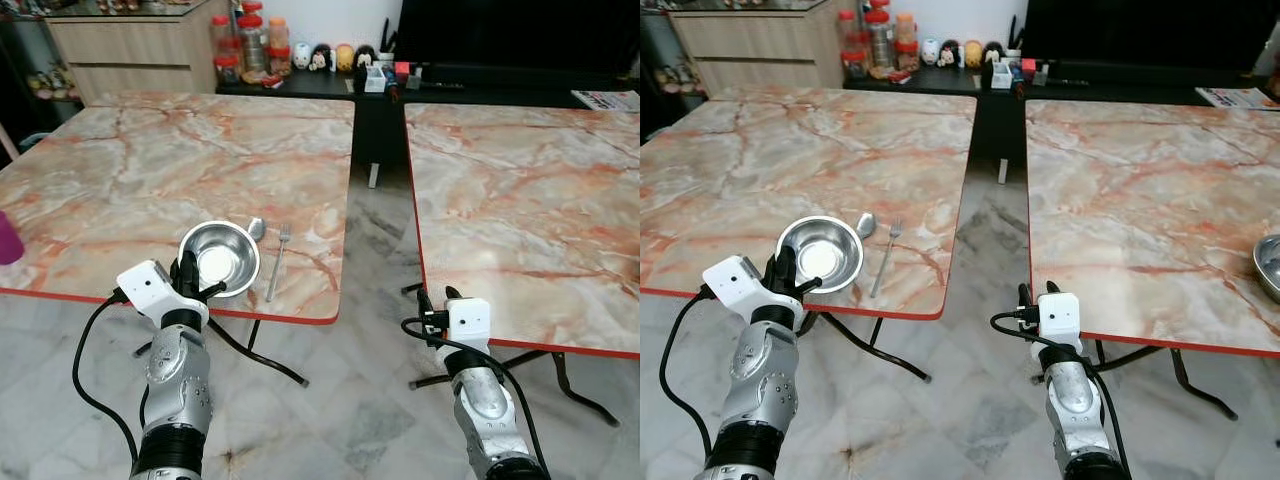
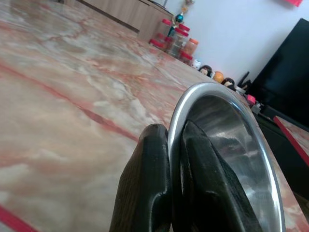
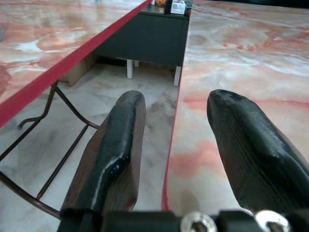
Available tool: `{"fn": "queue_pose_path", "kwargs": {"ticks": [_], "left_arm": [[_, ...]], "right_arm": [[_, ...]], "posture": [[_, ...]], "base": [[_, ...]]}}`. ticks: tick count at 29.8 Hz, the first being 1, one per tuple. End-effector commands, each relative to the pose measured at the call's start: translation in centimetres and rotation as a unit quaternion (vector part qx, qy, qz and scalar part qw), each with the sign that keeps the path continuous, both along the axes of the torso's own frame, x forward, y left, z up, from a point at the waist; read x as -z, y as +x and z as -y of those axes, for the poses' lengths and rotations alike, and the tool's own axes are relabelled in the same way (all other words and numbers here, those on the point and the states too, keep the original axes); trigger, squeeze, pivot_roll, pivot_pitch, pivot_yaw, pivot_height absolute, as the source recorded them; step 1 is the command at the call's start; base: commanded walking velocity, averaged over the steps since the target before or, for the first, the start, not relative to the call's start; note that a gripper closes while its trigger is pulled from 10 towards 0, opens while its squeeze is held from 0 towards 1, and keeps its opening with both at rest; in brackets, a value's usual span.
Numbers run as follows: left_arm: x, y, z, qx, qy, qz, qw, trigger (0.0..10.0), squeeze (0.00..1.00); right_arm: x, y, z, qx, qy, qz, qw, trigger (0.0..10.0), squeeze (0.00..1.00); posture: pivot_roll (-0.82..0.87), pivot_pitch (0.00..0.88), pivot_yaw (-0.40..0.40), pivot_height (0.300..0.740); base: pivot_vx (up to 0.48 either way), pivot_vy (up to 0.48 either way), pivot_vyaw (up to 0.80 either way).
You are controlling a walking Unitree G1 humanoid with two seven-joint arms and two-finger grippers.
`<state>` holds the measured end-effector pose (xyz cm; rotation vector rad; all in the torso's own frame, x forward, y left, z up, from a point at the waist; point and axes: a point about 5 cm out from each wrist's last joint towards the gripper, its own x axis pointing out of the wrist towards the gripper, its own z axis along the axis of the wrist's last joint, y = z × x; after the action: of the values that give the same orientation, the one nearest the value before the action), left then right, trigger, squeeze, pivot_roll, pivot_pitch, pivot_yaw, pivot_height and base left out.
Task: Setting the table
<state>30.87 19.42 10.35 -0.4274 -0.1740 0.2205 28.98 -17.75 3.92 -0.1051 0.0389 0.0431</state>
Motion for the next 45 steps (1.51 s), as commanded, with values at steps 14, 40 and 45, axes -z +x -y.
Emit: {"fn": "queue_pose_path", "kwargs": {"ticks": [14, 40, 45], "left_arm": [[1.7, -2.5, -2.8, -0.055, 0.028, -0.028, 0.998, 10.0, 0.00], [2.4, -2.6, -2.0, -0.038, 0.032, -0.039, 0.998, 10.0, 0.00], [4.4, -3.6, -2.0, -0.034, 0.040, -0.075, 0.996, 10.0, 0.00]], "right_arm": [[-0.5, 0.3, -0.3, -0.015, 0.003, 0.009, 1.000, 10.0, 0.00], [0.5, -0.9, 0.1, -0.013, -0.003, -0.001, 1.000, 10.0, 0.00], [2.0, -1.8, 0.5, -0.006, -0.006, -0.040, 0.999, 10.0, 0.00]], "posture": [[-0.02, 0.000, -0.024, 0.740], [-0.04, 0.000, -0.007, 0.740], [-0.04, 0.000, 0.002, 0.740]], "base": [[0.000, -0.099, 0.00], [0.000, -0.361, 0.00], [0.000, -0.287, 0.00]]}}
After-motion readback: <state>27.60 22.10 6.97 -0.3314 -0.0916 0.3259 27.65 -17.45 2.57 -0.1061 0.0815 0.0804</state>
